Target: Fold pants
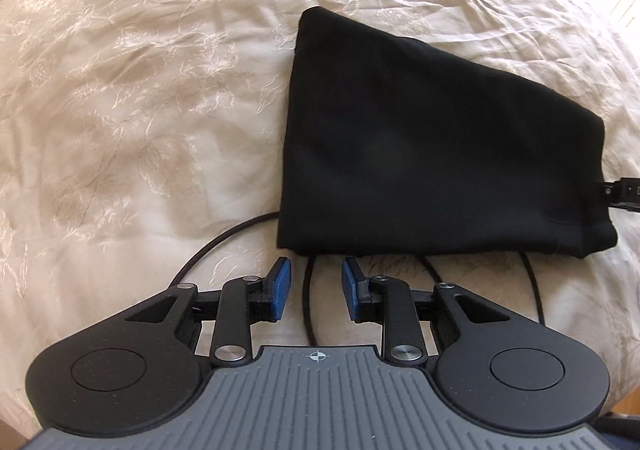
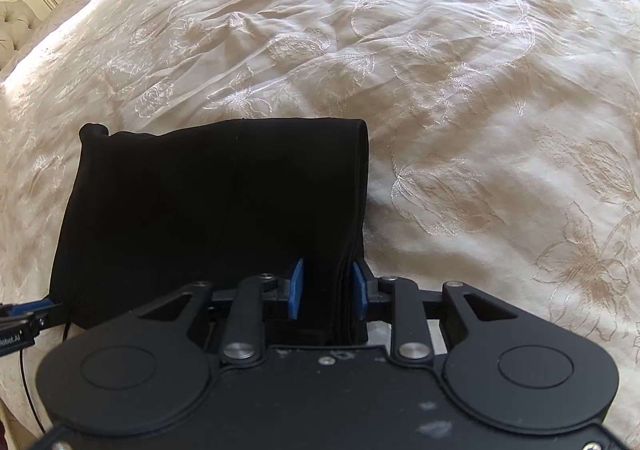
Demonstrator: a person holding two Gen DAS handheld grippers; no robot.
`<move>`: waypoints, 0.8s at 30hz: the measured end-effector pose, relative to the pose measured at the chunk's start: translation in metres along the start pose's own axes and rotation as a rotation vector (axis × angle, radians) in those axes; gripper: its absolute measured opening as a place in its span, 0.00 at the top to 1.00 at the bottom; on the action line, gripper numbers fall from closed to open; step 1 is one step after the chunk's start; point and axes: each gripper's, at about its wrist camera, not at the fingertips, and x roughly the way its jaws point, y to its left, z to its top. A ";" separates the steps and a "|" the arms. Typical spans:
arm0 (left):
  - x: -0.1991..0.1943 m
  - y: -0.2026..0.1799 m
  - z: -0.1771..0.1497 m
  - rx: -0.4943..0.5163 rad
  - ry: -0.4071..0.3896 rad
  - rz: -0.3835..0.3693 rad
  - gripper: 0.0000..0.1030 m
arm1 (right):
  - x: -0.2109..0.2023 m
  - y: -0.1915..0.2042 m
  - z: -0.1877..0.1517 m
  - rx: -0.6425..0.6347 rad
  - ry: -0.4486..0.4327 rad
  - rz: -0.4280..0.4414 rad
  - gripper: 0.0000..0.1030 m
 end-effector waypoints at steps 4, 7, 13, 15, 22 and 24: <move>-0.009 0.005 -0.005 -0.024 -0.030 0.015 0.74 | -0.001 -0.002 0.000 0.009 0.000 0.006 0.72; -0.016 0.004 0.002 -0.032 -0.068 0.013 0.73 | -0.003 -0.003 0.001 0.016 -0.001 0.013 0.72; 0.000 -0.008 0.012 0.031 -0.042 0.061 0.73 | -0.007 -0.002 0.000 0.004 -0.005 0.013 0.72; 0.004 -0.007 0.010 0.042 -0.039 0.075 0.73 | -0.008 -0.002 0.000 0.003 -0.007 0.014 0.72; 0.010 0.037 0.000 -0.149 0.007 0.122 0.74 | -0.014 -0.006 -0.002 0.006 -0.016 0.020 0.72; 0.002 0.042 -0.002 -0.170 -0.010 0.100 0.74 | -0.015 -0.008 -0.002 0.011 -0.018 0.025 0.72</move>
